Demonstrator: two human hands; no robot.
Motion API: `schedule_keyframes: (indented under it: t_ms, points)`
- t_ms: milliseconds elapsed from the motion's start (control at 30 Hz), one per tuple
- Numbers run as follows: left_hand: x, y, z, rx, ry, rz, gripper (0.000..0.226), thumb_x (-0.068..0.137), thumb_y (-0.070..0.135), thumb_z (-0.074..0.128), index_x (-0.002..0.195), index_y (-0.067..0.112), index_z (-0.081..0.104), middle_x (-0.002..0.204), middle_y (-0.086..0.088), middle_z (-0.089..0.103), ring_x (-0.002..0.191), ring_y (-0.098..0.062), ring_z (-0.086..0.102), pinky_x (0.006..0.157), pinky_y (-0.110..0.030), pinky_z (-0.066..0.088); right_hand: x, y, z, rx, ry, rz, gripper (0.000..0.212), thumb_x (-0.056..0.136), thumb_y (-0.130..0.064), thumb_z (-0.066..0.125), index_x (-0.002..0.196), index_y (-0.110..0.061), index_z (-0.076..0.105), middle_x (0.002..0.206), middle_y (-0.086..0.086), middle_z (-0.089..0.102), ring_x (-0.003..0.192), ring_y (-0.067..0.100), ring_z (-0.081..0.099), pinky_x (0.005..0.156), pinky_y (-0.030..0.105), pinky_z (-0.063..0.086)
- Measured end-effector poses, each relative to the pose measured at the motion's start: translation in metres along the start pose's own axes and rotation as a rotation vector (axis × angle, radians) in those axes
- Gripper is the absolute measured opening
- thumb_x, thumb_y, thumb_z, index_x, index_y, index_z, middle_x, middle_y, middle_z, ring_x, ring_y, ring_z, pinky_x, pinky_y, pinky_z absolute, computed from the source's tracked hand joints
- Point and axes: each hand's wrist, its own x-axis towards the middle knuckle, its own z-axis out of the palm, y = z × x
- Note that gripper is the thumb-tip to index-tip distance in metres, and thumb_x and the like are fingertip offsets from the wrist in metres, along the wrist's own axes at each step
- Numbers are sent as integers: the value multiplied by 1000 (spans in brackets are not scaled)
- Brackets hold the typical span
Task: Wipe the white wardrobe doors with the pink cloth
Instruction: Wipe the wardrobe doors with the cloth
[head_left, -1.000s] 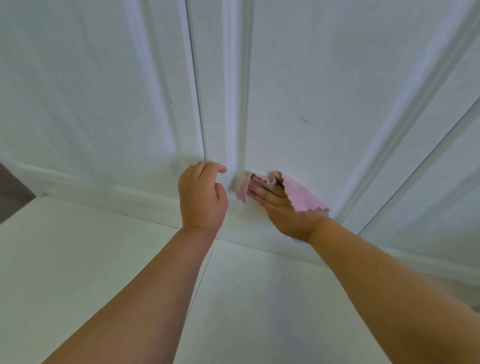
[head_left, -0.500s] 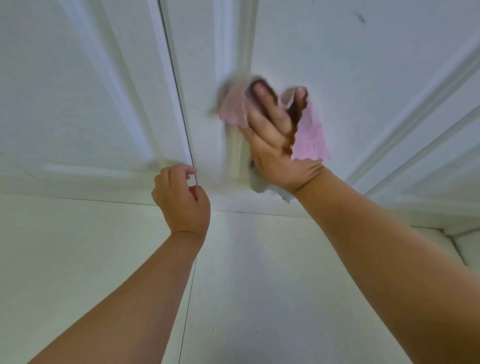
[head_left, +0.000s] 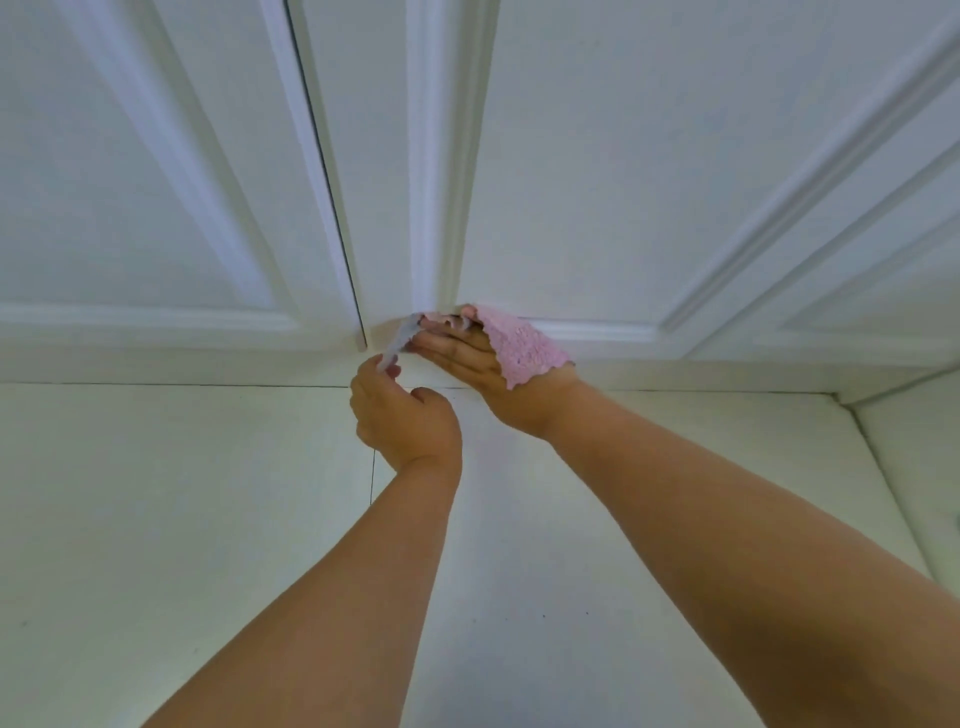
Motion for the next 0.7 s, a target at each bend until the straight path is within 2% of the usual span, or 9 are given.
schedule_keyframes:
  t_ms: [67,100,167,233,300,367,433,600,700]
  points:
    - [5,8,1,-59,-44,-45,42,83,-13,48,121,3,55,119,-10,59,110,-26,56,88,-36,44,-3,4,-22,-138,-91,-24,84,99,-61,-3,153,-10,35,162,18,25,147,23,32,118,20,17]
    - [9,12,0,-73,-79,-80,39,85,-11,47,121,3,54,120,-11,59,108,-25,56,84,-32,42,-10,11,-24,-139,-161,-45,74,103,-56,5,154,-9,32,162,23,20,148,22,30,114,14,13]
    - [16,12,-6,-36,-152,-103,34,89,-6,47,121,3,55,120,-11,59,100,-23,54,81,-28,38,-29,25,-18,-16,-143,-17,50,109,-30,25,154,-9,35,162,15,29,148,26,32,122,29,18]
    - [20,11,-9,-12,-191,-75,35,90,-3,48,122,7,57,118,-7,58,100,-22,53,81,-28,37,-65,63,5,-100,-61,-60,59,102,-34,51,154,-10,36,161,4,33,148,26,33,123,40,24]
    - [25,5,-15,-3,-184,-75,37,90,-2,47,123,9,57,118,-5,59,102,-22,55,83,-29,38,-97,97,9,-153,15,-69,67,98,-38,59,154,-10,36,161,2,31,149,25,32,123,41,23]
    - [20,5,-12,24,-168,-73,38,90,-2,47,125,10,56,121,-5,60,100,-20,53,83,-30,38,-139,126,9,-196,115,-42,54,101,-9,53,152,-5,38,160,4,34,148,25,33,123,42,25]
    - [15,10,-10,34,-171,-55,38,90,-2,47,126,10,56,120,-5,59,99,-19,53,83,-30,38,-170,144,14,-266,154,-31,54,98,7,39,151,-3,39,160,7,35,148,27,33,123,43,23]
    - [5,28,-16,132,-220,60,40,90,-4,48,126,10,56,119,0,57,106,-15,52,86,-26,36,-160,134,29,-211,145,-28,55,102,-1,16,151,-7,40,157,7,39,145,26,39,126,39,5]
    - [3,30,-31,177,-218,131,39,90,-5,49,125,10,57,118,-1,59,106,-14,53,89,-25,37,-114,117,35,-219,251,-150,53,101,-5,23,152,-8,40,158,1,39,145,21,38,126,38,9]
